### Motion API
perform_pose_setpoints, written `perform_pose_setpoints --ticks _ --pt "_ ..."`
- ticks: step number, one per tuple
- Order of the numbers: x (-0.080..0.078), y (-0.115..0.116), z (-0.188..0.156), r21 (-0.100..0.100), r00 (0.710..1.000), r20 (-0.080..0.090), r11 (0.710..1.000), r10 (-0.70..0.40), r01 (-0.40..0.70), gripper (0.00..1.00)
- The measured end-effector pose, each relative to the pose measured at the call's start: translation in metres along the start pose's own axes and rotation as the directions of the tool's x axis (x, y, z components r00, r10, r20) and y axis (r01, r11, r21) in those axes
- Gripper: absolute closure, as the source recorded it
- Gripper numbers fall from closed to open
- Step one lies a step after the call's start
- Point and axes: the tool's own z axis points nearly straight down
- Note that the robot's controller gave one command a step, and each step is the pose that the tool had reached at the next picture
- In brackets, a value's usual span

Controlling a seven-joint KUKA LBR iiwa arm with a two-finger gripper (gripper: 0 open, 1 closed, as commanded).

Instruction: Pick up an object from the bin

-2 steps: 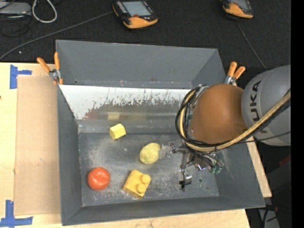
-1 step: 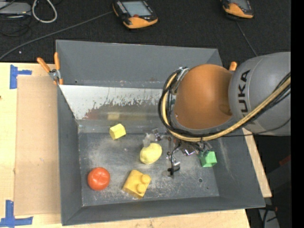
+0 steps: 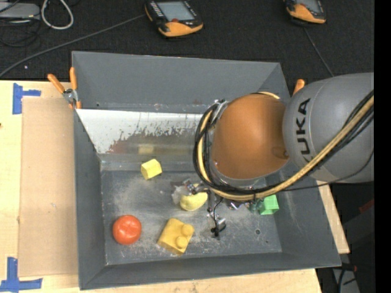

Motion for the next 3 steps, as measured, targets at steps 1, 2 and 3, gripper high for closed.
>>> perform_pose_setpoints --ticks 1,2,3 --pt "-0.007 -0.005 -0.007 0.001 0.999 0.008 0.999 0.041 -0.041 0.0" --pt "0.0 0.019 0.005 -0.002 0.979 0.002 0.979 -0.204 0.204 0.0" --pt "-0.006 0.018 -0.001 0.001 0.954 0.006 0.954 -0.298 0.298 0.0"
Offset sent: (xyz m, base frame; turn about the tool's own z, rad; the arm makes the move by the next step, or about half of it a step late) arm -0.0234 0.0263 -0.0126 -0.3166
